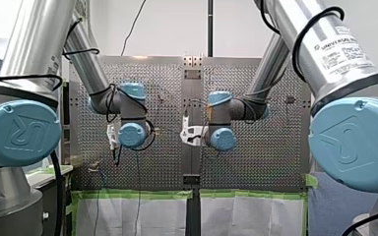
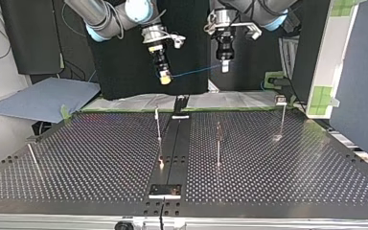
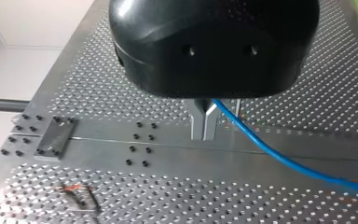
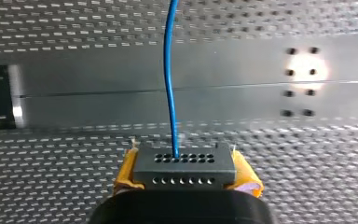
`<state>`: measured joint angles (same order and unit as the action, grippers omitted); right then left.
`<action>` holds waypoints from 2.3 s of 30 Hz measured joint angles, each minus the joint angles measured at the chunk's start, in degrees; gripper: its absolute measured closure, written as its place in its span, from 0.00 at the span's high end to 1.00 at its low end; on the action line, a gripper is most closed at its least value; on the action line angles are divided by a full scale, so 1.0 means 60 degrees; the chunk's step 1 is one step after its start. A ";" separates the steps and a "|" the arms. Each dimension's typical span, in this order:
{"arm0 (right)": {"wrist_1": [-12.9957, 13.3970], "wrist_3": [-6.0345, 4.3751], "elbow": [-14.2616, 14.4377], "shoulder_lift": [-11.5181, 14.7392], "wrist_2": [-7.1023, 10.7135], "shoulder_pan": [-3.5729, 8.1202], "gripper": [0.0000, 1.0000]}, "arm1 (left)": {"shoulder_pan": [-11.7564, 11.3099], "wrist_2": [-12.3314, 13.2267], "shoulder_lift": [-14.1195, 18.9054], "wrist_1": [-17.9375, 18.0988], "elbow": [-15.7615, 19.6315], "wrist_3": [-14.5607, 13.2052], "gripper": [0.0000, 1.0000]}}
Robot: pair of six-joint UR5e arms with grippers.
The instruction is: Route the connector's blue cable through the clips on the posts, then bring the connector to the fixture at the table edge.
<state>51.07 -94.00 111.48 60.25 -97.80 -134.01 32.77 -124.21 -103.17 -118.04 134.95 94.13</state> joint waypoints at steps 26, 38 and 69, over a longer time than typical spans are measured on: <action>-0.0766 0.0021 -0.1509 0.1084 0.0628 0.0909 0.00 | -0.1555 0.0851 0.1890 -0.2285 -0.1636 -0.0204 0.00; -0.0992 -0.0181 -0.1990 0.0995 0.1197 0.1457 0.00 | -0.2533 0.1828 0.1396 -0.3020 -0.2319 -0.0164 0.00; -0.1137 -0.0519 -0.2674 0.0344 0.1890 0.1591 0.00 | -0.3579 0.3481 0.0514 -0.3351 -0.3323 0.0190 0.00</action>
<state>44.24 -97.11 95.44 62.31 -86.46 -124.46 11.29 -103.33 -100.08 -138.15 115.01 95.26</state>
